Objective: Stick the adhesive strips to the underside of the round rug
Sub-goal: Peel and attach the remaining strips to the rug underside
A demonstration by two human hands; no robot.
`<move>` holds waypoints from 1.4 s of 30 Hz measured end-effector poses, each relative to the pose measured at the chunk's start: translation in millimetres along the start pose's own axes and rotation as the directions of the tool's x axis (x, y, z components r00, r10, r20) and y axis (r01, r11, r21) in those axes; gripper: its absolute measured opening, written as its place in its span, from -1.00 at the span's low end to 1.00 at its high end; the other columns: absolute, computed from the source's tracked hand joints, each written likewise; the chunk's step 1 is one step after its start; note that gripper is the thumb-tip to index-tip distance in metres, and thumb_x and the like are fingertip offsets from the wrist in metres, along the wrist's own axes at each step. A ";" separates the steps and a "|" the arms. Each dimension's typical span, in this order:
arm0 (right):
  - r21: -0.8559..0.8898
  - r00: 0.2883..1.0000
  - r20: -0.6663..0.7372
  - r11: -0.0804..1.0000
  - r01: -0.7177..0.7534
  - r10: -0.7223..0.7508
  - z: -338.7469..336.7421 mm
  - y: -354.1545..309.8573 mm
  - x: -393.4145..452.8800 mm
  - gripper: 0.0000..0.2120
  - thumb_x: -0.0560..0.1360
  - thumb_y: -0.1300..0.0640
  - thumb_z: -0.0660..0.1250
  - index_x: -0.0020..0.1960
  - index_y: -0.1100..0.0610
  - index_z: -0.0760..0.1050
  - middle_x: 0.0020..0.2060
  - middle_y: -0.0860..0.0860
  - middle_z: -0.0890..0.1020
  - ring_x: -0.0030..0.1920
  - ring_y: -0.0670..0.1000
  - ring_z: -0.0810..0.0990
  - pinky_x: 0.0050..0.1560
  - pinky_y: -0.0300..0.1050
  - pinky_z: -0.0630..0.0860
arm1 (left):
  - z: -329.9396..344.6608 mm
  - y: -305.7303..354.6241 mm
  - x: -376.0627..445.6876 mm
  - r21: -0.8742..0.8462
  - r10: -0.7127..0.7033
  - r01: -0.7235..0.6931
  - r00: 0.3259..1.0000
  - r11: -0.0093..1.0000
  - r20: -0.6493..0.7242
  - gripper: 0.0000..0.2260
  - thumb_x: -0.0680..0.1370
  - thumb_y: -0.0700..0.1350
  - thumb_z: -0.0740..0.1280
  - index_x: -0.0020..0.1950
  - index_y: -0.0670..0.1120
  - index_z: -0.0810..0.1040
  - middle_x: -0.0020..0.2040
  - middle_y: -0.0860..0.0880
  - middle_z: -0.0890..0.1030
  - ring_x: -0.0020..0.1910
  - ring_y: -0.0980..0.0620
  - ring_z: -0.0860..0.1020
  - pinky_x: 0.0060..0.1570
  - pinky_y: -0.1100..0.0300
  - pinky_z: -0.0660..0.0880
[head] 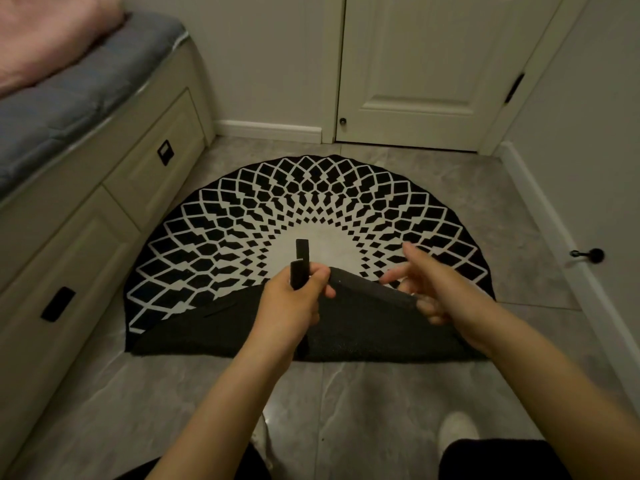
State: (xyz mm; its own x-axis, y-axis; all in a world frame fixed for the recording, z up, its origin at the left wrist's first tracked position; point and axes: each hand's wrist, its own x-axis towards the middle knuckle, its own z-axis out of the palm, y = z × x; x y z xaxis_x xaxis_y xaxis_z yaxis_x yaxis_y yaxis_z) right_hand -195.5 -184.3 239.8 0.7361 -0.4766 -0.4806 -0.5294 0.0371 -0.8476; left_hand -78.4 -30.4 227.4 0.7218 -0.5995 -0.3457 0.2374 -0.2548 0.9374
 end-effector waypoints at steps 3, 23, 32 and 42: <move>0.020 0.986 0.149 0.997 -0.080 0.076 9.3 1.5 -2.1 -0.41 0.46 -0.31 0.03 0.04 0.15 0.55 -0.29 0.02 0.67 -0.57 -0.13 0.21 -0.61 -0.33 0.12 | 0.8 0.8 0.0 -0.029 0.013 -0.012 1.000 1.000 0.026 -0.86 0.59 -0.10 0.23 0.04 -0.12 0.54 -0.52 0.13 0.51 -0.54 0.23 0.35 -0.47 0.34 0.34; 0.269 0.989 -0.145 0.963 0.027 0.012 7.3 3.5 -8.8 -0.89 0.48 0.08 0.37 -0.01 0.05 0.59 -0.29 -0.02 0.59 -0.50 -0.13 0.25 -0.59 -0.34 0.16 | 8.9 3.9 -0.9 -0.084 0.002 -0.012 0.992 0.996 -0.126 -0.89 0.52 -0.13 0.36 0.03 -0.03 0.60 -0.20 0.00 0.52 -0.31 0.11 0.42 -0.31 0.26 0.37; 0.326 0.947 -0.300 0.945 -0.009 0.113 6.8 6.2 38.6 -0.75 0.45 0.13 0.41 0.12 0.05 0.53 -0.06 0.06 0.65 -0.49 -0.13 0.28 -0.60 -0.33 0.22 | -3.1 -12.9 40.8 -0.345 -0.406 0.378 0.914 0.859 -0.009 -0.82 0.59 -0.12 0.24 0.10 -0.17 0.54 -0.35 0.00 0.38 -0.45 0.13 0.27 -0.43 0.29 0.24; 0.175 0.934 -0.267 0.965 -0.197 0.239 11.7 70.9 191.7 -0.86 0.49 0.05 0.36 0.04 0.02 0.56 -0.12 -0.03 0.59 -0.32 -0.10 0.35 -0.37 -0.21 0.26 | -54.4 -123.7 184.5 0.156 -0.420 0.443 0.893 0.883 -0.159 -0.82 0.60 -0.14 0.23 0.09 -0.21 0.54 -0.37 -0.05 0.36 -0.45 0.05 0.29 -0.43 0.22 0.25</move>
State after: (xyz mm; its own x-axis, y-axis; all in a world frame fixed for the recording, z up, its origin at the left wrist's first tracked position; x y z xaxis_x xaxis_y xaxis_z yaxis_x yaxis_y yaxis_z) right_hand -87.0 -262.7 85.0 0.4478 -0.6706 -0.5914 -0.5817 0.2838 -0.7623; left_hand 60.7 -68.2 49.9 0.6485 -0.3075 -0.6964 0.4284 -0.6087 0.6678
